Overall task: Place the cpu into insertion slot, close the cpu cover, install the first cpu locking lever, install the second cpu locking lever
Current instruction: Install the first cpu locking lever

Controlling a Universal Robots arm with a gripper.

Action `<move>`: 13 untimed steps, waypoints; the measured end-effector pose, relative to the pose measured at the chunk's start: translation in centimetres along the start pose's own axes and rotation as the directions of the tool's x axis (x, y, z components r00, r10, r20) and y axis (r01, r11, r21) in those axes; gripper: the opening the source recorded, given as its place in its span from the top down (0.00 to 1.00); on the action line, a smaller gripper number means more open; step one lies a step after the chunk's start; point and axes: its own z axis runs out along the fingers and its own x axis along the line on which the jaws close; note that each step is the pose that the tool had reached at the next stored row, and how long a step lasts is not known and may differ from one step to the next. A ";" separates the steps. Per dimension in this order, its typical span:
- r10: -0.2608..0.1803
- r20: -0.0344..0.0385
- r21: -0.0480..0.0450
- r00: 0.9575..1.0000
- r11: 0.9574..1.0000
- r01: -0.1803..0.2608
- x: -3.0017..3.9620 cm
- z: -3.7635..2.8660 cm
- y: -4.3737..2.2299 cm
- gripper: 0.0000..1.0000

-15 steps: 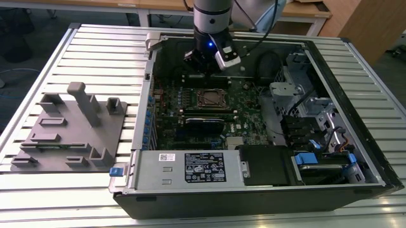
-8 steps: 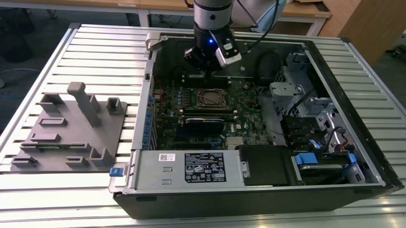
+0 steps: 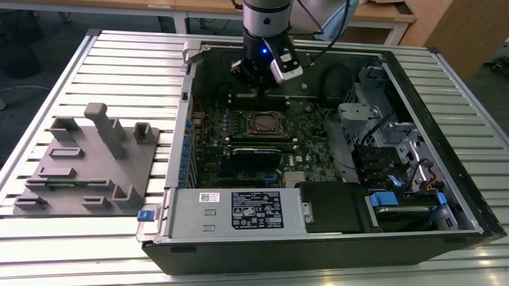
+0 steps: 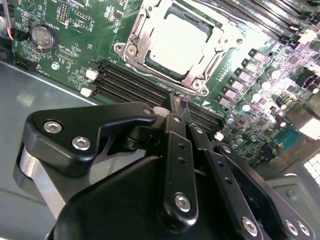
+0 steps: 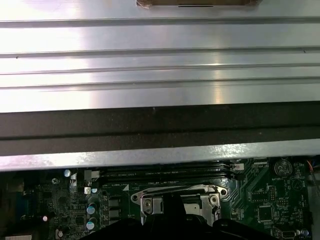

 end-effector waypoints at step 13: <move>0.000 0.000 -0.004 1.000 1.000 0.000 -0.17 -0.09 -1.50 0.90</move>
